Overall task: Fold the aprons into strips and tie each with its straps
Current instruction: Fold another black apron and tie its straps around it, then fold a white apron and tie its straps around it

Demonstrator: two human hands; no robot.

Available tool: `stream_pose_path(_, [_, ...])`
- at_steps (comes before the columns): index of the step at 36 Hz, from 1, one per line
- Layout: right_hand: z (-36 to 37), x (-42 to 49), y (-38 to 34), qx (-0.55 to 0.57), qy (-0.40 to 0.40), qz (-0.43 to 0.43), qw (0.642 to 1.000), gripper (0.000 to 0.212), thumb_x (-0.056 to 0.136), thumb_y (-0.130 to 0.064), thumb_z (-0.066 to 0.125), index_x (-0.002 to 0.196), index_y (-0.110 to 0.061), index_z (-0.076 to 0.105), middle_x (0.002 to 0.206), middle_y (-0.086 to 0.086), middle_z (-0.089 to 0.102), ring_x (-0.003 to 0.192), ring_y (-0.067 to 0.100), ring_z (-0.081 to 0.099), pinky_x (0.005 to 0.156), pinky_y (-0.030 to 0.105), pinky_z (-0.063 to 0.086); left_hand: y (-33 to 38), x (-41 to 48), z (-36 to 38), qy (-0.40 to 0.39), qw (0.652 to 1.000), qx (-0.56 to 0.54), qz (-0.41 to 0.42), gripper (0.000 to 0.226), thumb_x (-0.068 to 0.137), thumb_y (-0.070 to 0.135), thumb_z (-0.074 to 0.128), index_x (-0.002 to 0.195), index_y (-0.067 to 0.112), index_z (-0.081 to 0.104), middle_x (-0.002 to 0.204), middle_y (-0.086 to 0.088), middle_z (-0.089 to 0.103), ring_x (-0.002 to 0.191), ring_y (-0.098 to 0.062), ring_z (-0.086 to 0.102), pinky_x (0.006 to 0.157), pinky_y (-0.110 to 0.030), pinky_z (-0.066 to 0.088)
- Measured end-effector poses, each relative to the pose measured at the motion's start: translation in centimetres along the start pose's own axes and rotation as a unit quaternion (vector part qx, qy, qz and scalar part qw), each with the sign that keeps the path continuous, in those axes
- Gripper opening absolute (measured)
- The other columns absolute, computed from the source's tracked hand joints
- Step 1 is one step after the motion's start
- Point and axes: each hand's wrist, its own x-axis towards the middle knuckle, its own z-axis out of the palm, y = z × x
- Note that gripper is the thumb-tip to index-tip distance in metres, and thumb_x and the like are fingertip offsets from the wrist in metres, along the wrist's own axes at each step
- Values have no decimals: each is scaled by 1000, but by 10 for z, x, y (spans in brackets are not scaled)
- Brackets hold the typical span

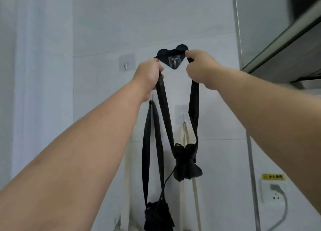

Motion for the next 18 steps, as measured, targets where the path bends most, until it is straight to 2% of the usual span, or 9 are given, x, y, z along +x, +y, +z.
stream_pose_path(3, [5,15,0,-10,-5,31,999,56,95,-4,30,148,-20,28,139,3,41,100,18,41,78,24,35,-3,17,0,0,1000,-16,-14,17,89,7,46,79,19,52,76,0,50,64,-13,50,72,-28,43])
stream_pose_path(6, [12,29,2,10,2,62,998,52,95,-7,32,145,-22,33,114,4,48,92,20,46,75,27,37,-6,31,1,1,1000,-23,-19,14,89,8,46,83,17,54,78,-1,51,65,-13,52,72,-28,44])
stream_pose_path(9, [18,39,8,12,4,71,997,47,93,-6,32,136,-18,46,95,3,47,86,21,45,73,29,37,-12,39,3,-8,999,-20,-35,13,89,7,46,93,13,57,78,-2,50,65,-12,51,64,-25,43])
stream_pose_path(12, [21,42,14,36,11,66,997,41,87,-3,33,118,-13,59,76,2,42,76,22,39,68,30,33,-20,42,5,-1,999,-20,-30,17,90,7,44,83,15,57,79,-1,51,62,-12,49,63,-23,42])
stream_pose_path(15, [24,37,25,39,5,67,997,44,87,-3,38,124,-17,57,77,2,48,72,20,45,65,28,38,-31,40,3,6,1000,0,-19,20,88,6,45,83,16,61,79,1,57,65,-13,52,70,-26,46])
stream_pose_path(18, [29,22,37,70,-24,64,995,46,86,-1,44,126,-21,55,91,1,57,81,19,56,75,30,52,-41,32,2,-8,999,43,-1,20,88,8,47,89,17,65,85,1,60,76,-16,57,78,-31,50])
